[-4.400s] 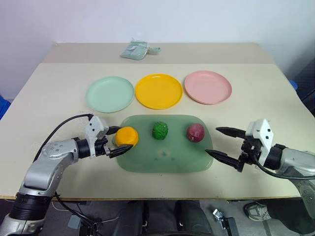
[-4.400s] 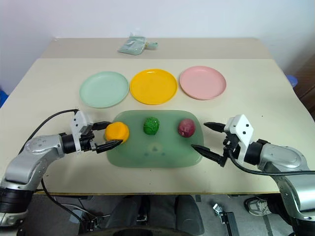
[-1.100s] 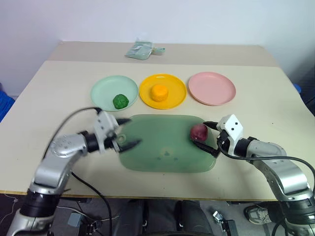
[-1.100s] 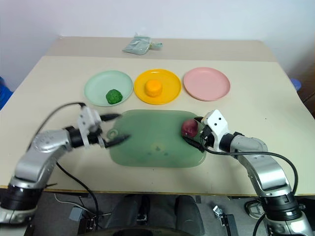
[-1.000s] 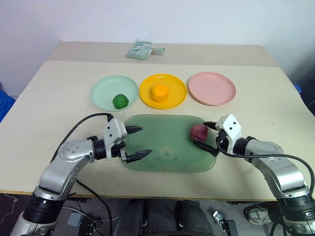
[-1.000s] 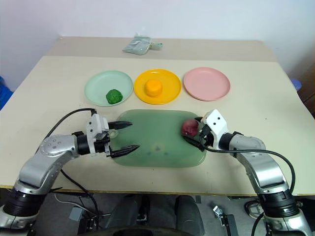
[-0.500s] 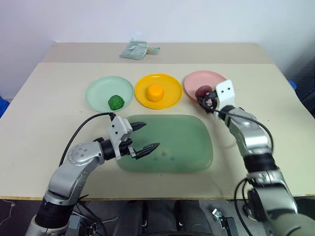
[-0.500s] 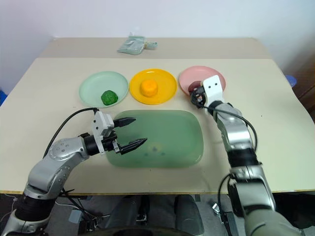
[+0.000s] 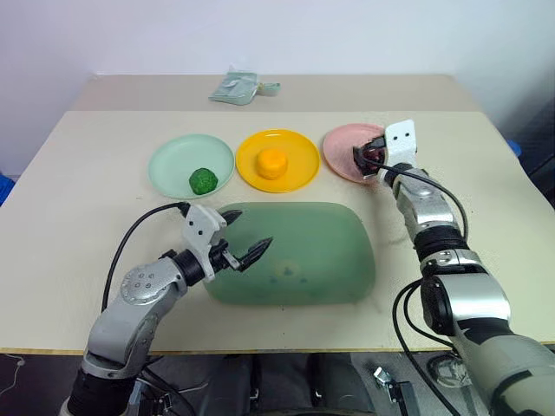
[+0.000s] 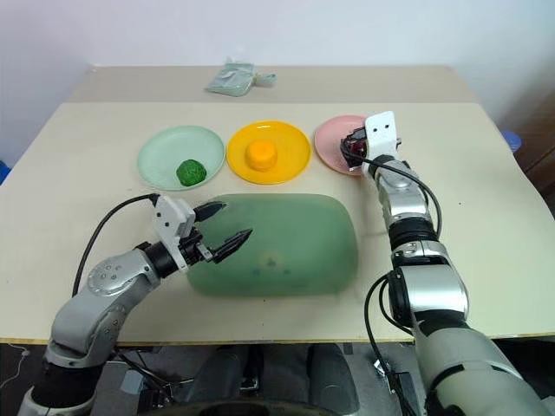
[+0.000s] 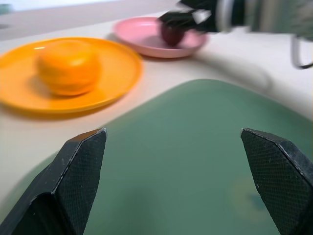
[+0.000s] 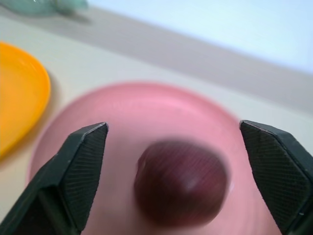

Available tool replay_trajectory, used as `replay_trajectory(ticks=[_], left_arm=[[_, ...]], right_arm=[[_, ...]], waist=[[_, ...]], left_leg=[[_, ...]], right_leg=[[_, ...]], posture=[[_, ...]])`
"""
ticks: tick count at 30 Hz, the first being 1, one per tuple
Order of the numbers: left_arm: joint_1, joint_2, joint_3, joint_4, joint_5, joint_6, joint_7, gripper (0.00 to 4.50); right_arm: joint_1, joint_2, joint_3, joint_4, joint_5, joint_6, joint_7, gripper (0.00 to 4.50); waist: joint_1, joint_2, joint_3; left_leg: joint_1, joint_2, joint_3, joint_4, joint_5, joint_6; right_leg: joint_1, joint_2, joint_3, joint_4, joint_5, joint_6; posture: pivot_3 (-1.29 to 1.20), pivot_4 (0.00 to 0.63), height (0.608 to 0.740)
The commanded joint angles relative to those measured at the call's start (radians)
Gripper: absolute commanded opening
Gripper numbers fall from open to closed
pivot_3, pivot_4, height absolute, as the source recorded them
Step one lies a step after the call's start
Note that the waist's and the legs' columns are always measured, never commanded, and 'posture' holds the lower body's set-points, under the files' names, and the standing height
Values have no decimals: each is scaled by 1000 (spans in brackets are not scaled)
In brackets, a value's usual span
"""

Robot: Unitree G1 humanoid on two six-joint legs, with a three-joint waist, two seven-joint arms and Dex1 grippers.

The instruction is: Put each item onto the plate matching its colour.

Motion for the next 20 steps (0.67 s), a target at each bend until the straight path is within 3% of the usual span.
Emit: replay_trajectory(ticks=[1,6,9,14,20], left_arm=[[4,16,130,53,50,-72,63,4500],[46,74,330,210,94,-145,115,4500],[117,113,412,244,82,-189,70,4500],[209,128,478,253,66,-212,34,4500],[245,83,449,211,70,-206,49,4500]], right_arm=[[170,-99,-30,-267,76,-20,205,4462],[518,-279,-88,-620,253,134,516,4462],[679,-346,-134,-753,335,223,606,4462],[733,-370,-189,-754,343,267,601,4462],[635,-347,-183,-650,322,247,590,4462]], waist=[[6,0,0],[2,1,0],[-7,1,0],[-2,1,0],[1,1,0]], left_leg=[[0,0,-1,0,0,0],[0,0,-1,0,0,0],[1,2,0,-1,-1,1],[3,2,0,-1,-2,1],[2,0,0,-1,-2,1]], right_leg=[[0,0,0,0,0,0],[0,-1,0,-1,0,0],[0,-2,2,-2,0,0],[1,-5,3,-1,0,0],[1,-7,2,-1,0,-1]], posture=[[0,150,740],[0,150,740],[0,150,740],[0,150,740],[0,150,740]])
